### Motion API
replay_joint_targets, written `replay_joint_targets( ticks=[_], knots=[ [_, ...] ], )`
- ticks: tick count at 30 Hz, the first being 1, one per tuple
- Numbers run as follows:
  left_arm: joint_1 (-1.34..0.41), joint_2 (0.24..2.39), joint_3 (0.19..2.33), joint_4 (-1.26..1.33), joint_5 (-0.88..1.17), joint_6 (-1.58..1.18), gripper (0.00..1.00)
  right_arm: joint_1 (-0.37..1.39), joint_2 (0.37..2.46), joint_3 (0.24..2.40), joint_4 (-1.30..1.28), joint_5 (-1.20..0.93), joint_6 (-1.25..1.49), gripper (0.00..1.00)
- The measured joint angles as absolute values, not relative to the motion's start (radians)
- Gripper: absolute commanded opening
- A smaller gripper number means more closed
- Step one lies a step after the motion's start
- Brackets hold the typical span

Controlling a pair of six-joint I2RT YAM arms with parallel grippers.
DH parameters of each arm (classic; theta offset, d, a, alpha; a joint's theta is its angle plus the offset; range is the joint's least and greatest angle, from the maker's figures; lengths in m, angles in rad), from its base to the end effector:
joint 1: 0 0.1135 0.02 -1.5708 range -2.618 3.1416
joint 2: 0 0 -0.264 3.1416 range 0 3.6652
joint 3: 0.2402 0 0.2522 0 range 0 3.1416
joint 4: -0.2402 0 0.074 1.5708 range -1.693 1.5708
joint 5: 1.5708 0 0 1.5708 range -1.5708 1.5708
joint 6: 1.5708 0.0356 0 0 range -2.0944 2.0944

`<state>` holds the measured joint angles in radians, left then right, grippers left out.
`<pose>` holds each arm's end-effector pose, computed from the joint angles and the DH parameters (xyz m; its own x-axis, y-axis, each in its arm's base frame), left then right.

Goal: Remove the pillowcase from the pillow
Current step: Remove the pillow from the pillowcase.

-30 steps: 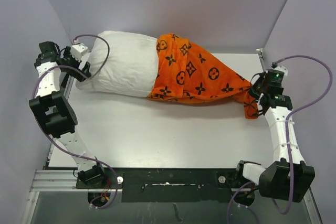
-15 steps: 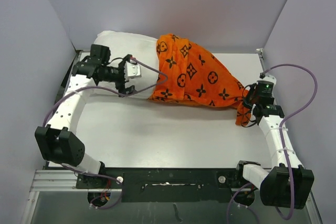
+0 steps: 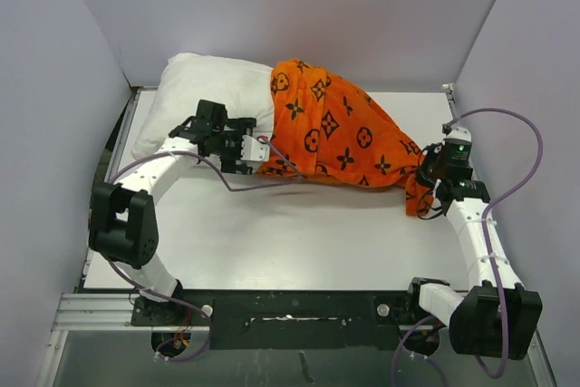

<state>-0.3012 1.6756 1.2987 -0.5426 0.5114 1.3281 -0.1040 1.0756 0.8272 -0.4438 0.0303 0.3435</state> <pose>0.3397 -0.1238 0.2581 0.3436 0.7797 -0.5235 0.8675 -0.0500 0.4949 0.2297 -0.0251 0.2738 -0.5549 0.3964 -0.7314 0.3333 0.9115 0.2411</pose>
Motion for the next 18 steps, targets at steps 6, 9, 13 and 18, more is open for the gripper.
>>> replay_joint_targets(
  ticks=[6,9,13,18],
  knots=[
    [-0.355,1.74,1.26,-0.365,0.341,1.419,0.0,-0.104,1.109,0.91,-0.443,0.007,0.344,0.0],
    [-0.358,1.787,1.26,-0.229,0.282,1.411,0.0,-0.104,1.123,0.96,-0.441,0.011,0.344,0.0],
    [-0.324,1.8,1.251,-0.108,0.278,1.345,0.0,-0.131,1.135,0.984,-0.433,0.022,0.351,0.0],
    [-0.219,1.796,1.254,-0.06,0.389,1.259,0.0,-0.246,1.139,0.986,-0.435,0.003,0.404,0.0]
  ],
)
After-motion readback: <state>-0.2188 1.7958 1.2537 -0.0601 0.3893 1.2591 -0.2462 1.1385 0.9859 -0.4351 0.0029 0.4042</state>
